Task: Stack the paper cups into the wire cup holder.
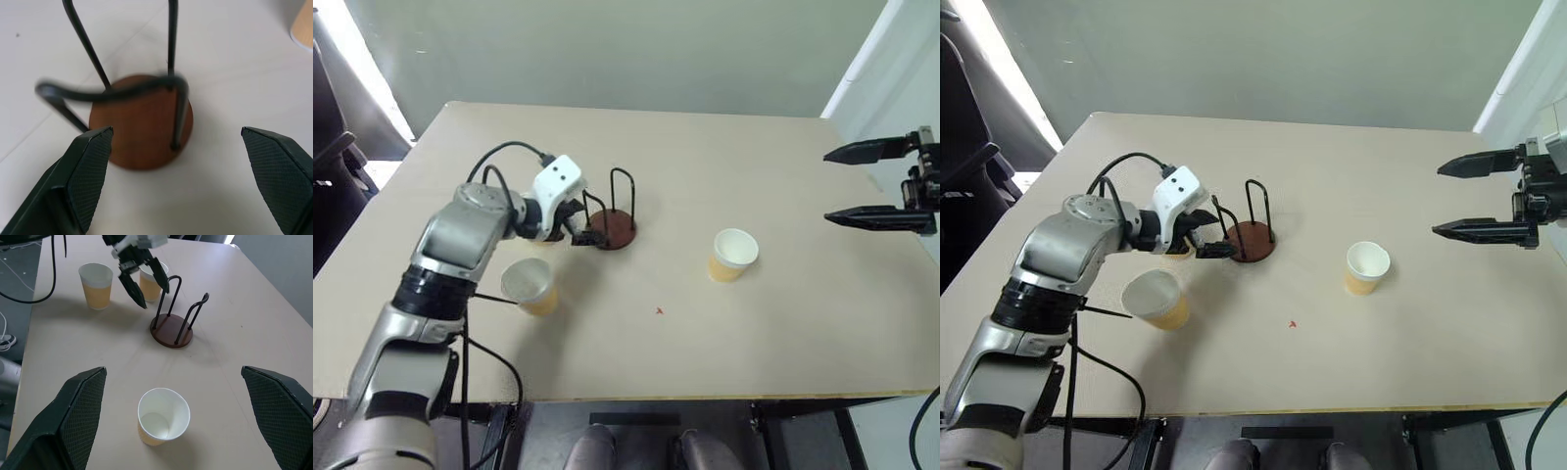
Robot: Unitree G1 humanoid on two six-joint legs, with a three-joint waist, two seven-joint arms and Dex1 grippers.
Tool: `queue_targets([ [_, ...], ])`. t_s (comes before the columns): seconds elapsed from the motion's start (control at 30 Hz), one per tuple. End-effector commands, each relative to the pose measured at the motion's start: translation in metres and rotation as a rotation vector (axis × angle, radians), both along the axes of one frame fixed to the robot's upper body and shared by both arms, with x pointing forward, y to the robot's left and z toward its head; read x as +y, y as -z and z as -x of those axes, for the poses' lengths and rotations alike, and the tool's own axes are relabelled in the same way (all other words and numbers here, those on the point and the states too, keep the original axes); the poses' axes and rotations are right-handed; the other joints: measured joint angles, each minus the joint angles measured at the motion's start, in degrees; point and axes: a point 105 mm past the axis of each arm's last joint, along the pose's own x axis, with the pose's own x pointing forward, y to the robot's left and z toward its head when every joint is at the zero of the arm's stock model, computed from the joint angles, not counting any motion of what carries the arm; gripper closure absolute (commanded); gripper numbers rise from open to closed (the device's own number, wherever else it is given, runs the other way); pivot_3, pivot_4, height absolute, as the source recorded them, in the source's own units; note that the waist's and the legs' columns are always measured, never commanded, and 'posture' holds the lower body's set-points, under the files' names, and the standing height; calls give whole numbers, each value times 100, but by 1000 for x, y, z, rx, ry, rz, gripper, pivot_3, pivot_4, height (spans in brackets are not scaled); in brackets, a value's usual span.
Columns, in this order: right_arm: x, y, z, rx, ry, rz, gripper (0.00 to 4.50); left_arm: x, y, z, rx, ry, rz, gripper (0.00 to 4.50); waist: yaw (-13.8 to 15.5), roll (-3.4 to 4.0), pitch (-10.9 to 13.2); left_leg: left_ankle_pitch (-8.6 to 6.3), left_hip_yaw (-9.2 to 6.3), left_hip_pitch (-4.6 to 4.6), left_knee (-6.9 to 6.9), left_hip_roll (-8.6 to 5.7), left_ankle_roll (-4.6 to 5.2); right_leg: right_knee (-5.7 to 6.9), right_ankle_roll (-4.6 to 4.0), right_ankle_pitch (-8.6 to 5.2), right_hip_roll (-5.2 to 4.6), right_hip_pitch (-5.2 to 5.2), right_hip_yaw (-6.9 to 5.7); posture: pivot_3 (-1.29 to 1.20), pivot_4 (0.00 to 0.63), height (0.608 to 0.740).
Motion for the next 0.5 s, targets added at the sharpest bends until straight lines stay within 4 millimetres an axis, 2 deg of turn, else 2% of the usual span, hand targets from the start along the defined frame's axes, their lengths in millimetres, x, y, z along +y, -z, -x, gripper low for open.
queue_targets([
  [0.03,-2,-14,8,-62,11,-14,0,-7,-13,-6,-49,15,38,617,10,-1,0,0,2,0,0,0,0,-1,1,0,0,2,1,0,150,740],
  [0.1,-2,-13,9,-62,17,-17,0,-11,-13,-8,-44,19,63,1260,25,-1,0,0,5,-1,1,0,0,-4,3,1,1,1,2,0,150,740],
  [0.37,-1,-13,10,-71,31,-25,0,-13,-12,-13,-51,19,63,4325,56,-1,0,0,21,-1,4,1,2,-10,10,3,6,1,10,0,150,740],
  [0.5,-1,-13,11,-70,27,-24,0,-16,-17,-10,-57,48,69,4419,65,0,0,-3,18,-1,9,-1,11,-11,17,6,5,3,15,0,150,740],
])
